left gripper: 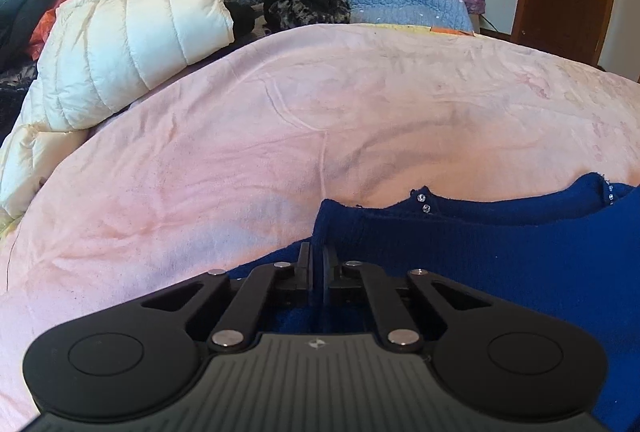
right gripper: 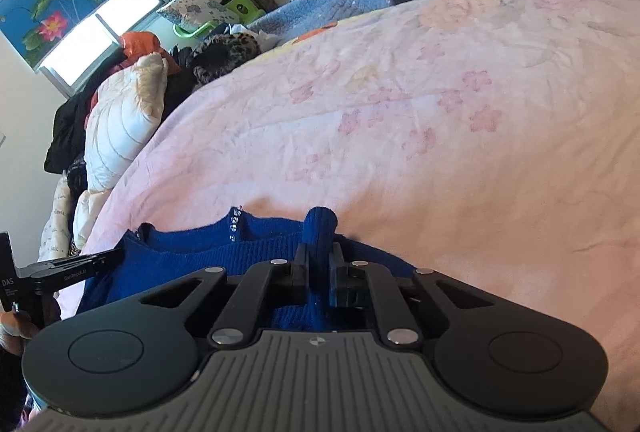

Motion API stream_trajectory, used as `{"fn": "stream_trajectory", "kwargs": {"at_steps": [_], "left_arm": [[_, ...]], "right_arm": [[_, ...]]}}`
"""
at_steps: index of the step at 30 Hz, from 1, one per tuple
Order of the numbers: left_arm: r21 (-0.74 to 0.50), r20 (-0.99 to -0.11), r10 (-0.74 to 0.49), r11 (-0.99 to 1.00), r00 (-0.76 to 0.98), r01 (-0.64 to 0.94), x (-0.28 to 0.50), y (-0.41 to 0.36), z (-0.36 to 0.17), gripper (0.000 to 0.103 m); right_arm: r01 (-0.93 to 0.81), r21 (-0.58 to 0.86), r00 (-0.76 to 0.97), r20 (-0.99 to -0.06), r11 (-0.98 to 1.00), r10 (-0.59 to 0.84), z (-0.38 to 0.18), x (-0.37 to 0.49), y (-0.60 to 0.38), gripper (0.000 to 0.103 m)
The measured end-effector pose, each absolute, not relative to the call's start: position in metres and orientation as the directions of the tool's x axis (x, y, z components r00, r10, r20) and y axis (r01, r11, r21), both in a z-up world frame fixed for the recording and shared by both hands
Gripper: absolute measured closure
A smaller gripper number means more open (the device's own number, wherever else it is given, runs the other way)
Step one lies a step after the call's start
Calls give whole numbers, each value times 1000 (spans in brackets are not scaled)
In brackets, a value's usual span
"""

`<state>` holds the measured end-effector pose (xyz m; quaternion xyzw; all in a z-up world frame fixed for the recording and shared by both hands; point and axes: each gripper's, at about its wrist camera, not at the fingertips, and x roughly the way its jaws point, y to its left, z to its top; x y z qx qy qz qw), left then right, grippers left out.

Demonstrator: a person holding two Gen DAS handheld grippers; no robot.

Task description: Fold small clothes

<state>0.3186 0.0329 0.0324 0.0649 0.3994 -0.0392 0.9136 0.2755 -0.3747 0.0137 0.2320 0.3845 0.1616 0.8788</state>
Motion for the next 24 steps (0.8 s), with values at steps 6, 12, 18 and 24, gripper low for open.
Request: {"fn": "stream_trajectory", "kwargs": {"at_steps": [6,12,18,24], "left_arm": [[115,-707,46,992,706,51,322,37,40,99],[182,-671,85,982,736,53,303,27,36,96],[49,-640,41,999,767,-12,222,64,64,93],[-194,-697,-2,963,717,-186,130,119,37,45]], "right_arm": [[-71,611,728,-509,789,459,17,266,-394,92],[4,676,733,-503,737,457,-4,258,-398,77],[-65,728,748,-417,682,516,21,182,-421,63],[-93,626,669,-537,774,514,11,82,-415,63]]}}
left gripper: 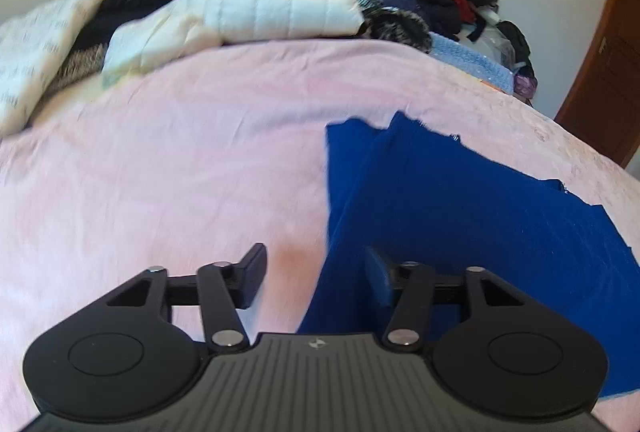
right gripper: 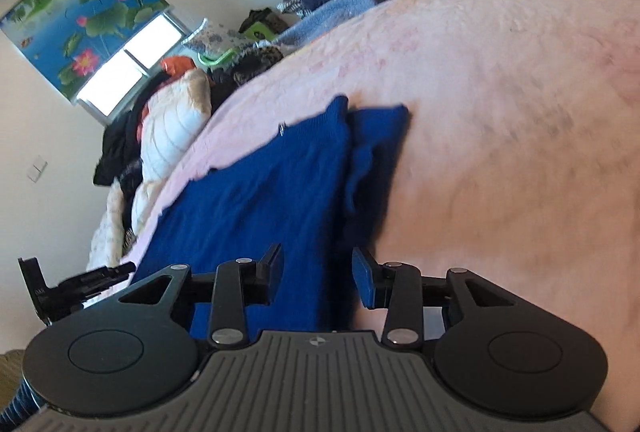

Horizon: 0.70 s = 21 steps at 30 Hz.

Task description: Fold small clothes

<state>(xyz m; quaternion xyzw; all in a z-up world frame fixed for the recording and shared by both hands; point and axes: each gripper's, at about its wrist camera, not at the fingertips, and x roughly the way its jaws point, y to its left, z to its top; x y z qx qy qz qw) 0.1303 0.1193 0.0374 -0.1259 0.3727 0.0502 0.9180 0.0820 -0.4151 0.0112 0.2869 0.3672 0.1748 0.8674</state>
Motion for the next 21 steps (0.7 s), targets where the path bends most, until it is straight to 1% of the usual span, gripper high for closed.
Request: {"fn": "stream_trajectory", "kwargs": {"at_steps": [2,3,5,6,7,8,9,10,12,14,15,16,18,19,21], "left_arm": [[-277,-707,-30,931,706,-238,115,131,24,45],[-302,-685,-36,923,728,-238,108,131,22,43],[-330,-677,-48,912,734,-245,109,130,21,40],[-344,-673,-61,908,737,-239,113,128,22,41],[-358,-669,-81,906,739,-224,119,126,22,41],[-359,-675,-87,907,732,-222,125,122,21,49],[-345,-689,-95,915,718,-210,131,116,22,87],[-337,-711,-121,923,693,-185,135,109,20,98],[-285,-725,-95,943,682,-173,137,101,23,98],[-213,-732,-45,963,680,-167,135,99,25,98],[-220,-736,-54,962,675,-163,135,103,22,98],[-224,-733,-64,962,677,-152,135,105,19,98],[-212,-729,-57,966,682,-146,133,104,20,98],[-199,-732,-45,968,680,-150,134,101,21,98],[-191,-738,-34,968,674,-161,134,99,22,98]], "right_arm": [[-83,604,642,-576,793,506,3,67,-408,63],[-87,602,642,-576,794,506,0,61,-405,62],[-99,620,642,-558,778,526,-2,58,-400,62],[-98,634,638,-551,767,538,-3,58,-397,67],[-98,647,629,-549,756,551,-4,61,-394,83],[-104,650,613,-554,753,563,-5,64,-391,91],[-105,631,607,-572,769,552,-5,67,-386,90],[-117,608,605,-583,786,541,-3,67,-382,90],[-136,583,609,-589,801,531,7,63,-380,91],[-157,572,632,-568,805,527,24,55,-387,93],[-157,563,642,-567,811,517,29,51,-391,95],[-146,544,640,-584,826,498,29,50,-396,96],[-104,510,607,-648,854,461,14,51,-401,97],[-93,511,598,-658,855,458,7,51,-402,97],[-93,533,610,-637,841,471,8,48,-404,97]]}}
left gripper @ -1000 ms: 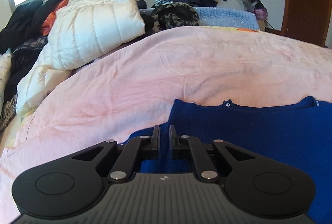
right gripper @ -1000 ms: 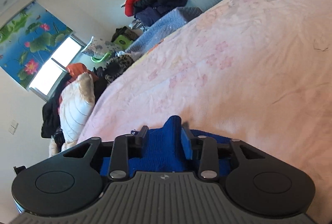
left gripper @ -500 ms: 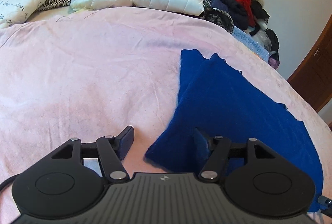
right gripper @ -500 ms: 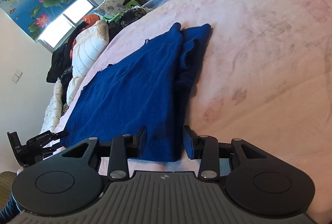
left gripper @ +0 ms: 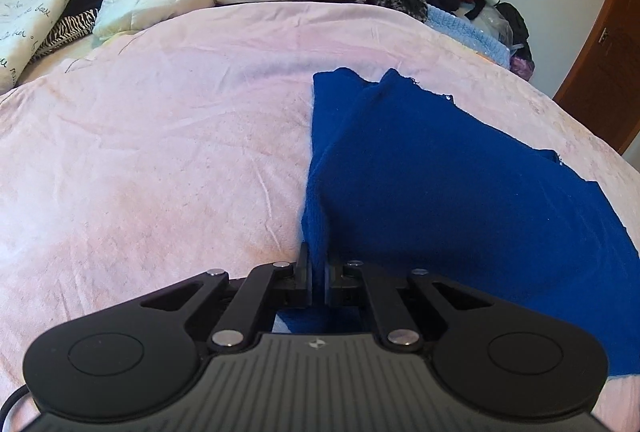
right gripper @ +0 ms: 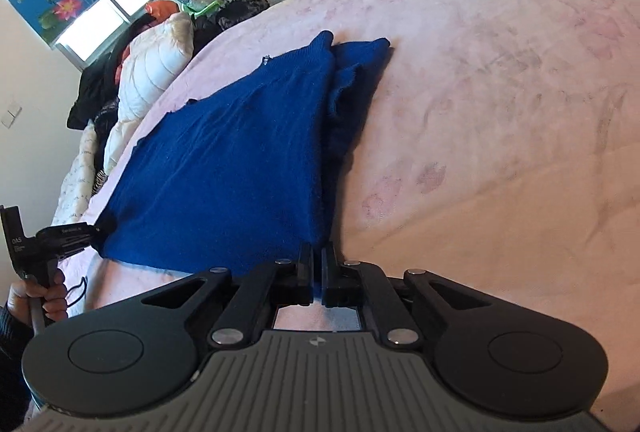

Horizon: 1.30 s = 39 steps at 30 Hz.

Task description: Fold small clothes

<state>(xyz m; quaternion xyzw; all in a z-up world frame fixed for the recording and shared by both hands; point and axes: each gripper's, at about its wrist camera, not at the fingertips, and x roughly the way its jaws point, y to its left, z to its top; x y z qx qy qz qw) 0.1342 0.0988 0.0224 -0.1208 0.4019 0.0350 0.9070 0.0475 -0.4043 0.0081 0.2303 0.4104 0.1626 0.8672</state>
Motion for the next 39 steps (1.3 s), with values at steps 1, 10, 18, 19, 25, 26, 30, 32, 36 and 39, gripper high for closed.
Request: {"fn": "stream_trajectory", "kwargs": {"at_steps": [1,10,18,19,25,26,30,32,36,39], "left_arm": [[-188,-738,-33,969,674,-159,134,98,24,96],[-204,-671,22,955,741,-213,104,103,49,72],[-225,-716,20,939,697,-258,106,94,24,43],[-233,-706,11,940,708,-248,105,96,21,43],[-72,-699,79,981,711,-180,108,73,17,44],[-65,-703,82,982,706,-179,109,71,18,44],[-297,-692,-46,928,721,-226,91,96,32,42],[-496,-666,-165,827,727,-267,79,115,29,39],[-771,-585,-380,534,716,-347,74,137,4,39],[-792,-579,-376,471,724,-389,78,138,-9,39]], "right_arm": [[-98,535,617,-629,839,473,10,47,-404,93],[-187,478,753,-491,858,438,60,49,-385,64],[-295,258,661,-640,920,392,45,141,-288,42],[-293,233,649,-664,927,372,35,144,-285,43],[-310,196,667,-652,930,359,19,131,-282,43],[-307,179,669,-658,935,346,21,131,-278,43],[-263,194,741,-587,945,327,38,105,-281,40],[-281,220,783,-511,934,355,43,84,-287,27],[-236,253,761,-553,938,340,19,77,-296,22],[-252,278,772,-520,927,366,1,72,-302,18]]}}
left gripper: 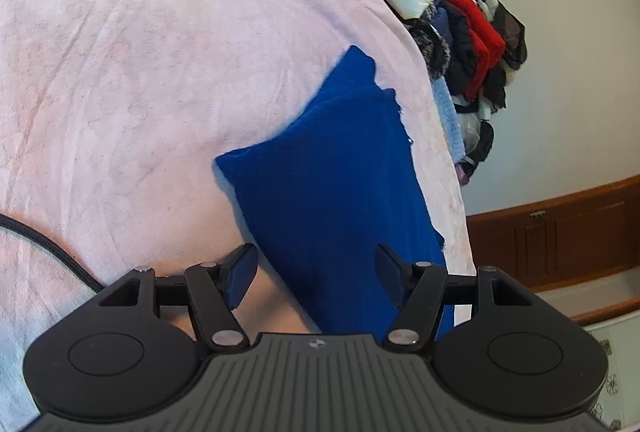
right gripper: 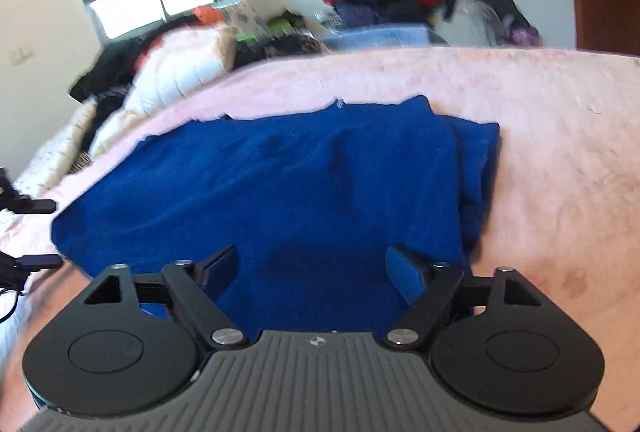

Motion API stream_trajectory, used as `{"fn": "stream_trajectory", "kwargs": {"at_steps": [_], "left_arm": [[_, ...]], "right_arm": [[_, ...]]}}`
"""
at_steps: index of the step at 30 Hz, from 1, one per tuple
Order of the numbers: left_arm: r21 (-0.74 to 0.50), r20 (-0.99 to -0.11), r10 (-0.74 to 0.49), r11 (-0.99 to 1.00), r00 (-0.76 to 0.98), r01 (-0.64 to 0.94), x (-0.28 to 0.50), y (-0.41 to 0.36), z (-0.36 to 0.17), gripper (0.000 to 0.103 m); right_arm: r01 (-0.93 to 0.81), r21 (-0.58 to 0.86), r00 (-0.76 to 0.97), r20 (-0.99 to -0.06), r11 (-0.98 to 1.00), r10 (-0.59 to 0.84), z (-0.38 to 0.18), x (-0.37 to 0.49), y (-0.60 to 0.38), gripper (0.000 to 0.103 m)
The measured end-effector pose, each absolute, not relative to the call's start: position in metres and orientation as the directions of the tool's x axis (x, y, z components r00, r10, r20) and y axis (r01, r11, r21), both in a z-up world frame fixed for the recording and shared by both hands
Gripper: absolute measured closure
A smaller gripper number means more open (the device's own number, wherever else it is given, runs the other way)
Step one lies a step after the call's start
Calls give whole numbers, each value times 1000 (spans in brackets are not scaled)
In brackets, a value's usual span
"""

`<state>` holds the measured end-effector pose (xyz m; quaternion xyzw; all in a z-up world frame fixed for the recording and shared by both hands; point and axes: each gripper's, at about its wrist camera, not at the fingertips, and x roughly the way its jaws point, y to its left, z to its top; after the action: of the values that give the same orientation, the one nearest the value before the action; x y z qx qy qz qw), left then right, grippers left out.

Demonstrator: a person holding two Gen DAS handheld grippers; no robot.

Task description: Fold small clothes

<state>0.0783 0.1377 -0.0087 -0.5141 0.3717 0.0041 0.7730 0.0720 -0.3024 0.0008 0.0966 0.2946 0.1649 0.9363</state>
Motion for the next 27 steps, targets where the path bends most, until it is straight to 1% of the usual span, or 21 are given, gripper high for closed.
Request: {"fn": "stream_trajectory", "kwargs": {"at_steps": [2,5,7,8,9,10,11,12,13,15,17,19,20,21,23,25,27], "left_arm": [[-817,-549,-361,424,754,-392,80,139,-15,39],[-821,-536,-305,404,787,-403,87,137,-16,39],[-800,-541,-247,445,804,-401,95,132,-13,41],[-777,-549,-212,485,809,-401,98,127,-9,45],[-731,-572,-157,543,805,-414,100,120,-5,78],[-659,-610,-100,614,786,-434,106,110,-2,98],[-596,-640,-54,664,767,-450,110,102,-1,98],[-564,-646,-17,683,763,-463,109,96,0,99],[-539,-644,12,703,765,-465,107,90,2,99],[-421,-630,102,789,770,-448,108,69,14,99],[-317,-557,127,881,820,-352,106,39,28,99],[-125,-460,142,967,876,-222,98,-6,39,99],[-40,-432,117,988,894,-148,95,-27,39,99],[4,-432,84,996,898,-92,94,-42,36,99],[15,-476,23,1000,879,-18,97,-63,23,98],[17,-523,16,1000,852,-8,102,-71,6,98],[-14,-530,3,1000,848,-12,103,-66,6,98]], "right_arm": [[-246,313,774,-506,917,381,0,73,-307,17],[-256,333,769,-498,907,400,-2,73,-307,14],[-261,352,766,-490,899,415,-2,74,-310,13],[-262,367,766,-484,893,424,-2,74,-311,12],[-262,380,765,-478,887,431,-3,74,-313,12],[-261,395,766,-471,881,438,-3,73,-315,12],[-261,406,766,-466,876,444,-3,73,-317,12],[-260,416,766,-461,872,448,-4,73,-318,12],[-260,423,766,-458,868,452,-4,73,-319,12],[-260,436,765,-451,861,460,-5,73,-321,12],[-261,452,764,-443,853,469,-6,73,-322,11],[-263,470,762,-434,843,480,-6,73,-325,10],[-264,478,762,-430,838,485,-7,73,-326,10],[-264,486,761,-426,834,489,-7,73,-327,10],[-263,499,761,-419,826,495,-7,73,-328,10],[-262,509,761,-414,820,500,-8,72,-329,10],[-261,514,761,-411,817,502,-8,72,-329,10]]}}
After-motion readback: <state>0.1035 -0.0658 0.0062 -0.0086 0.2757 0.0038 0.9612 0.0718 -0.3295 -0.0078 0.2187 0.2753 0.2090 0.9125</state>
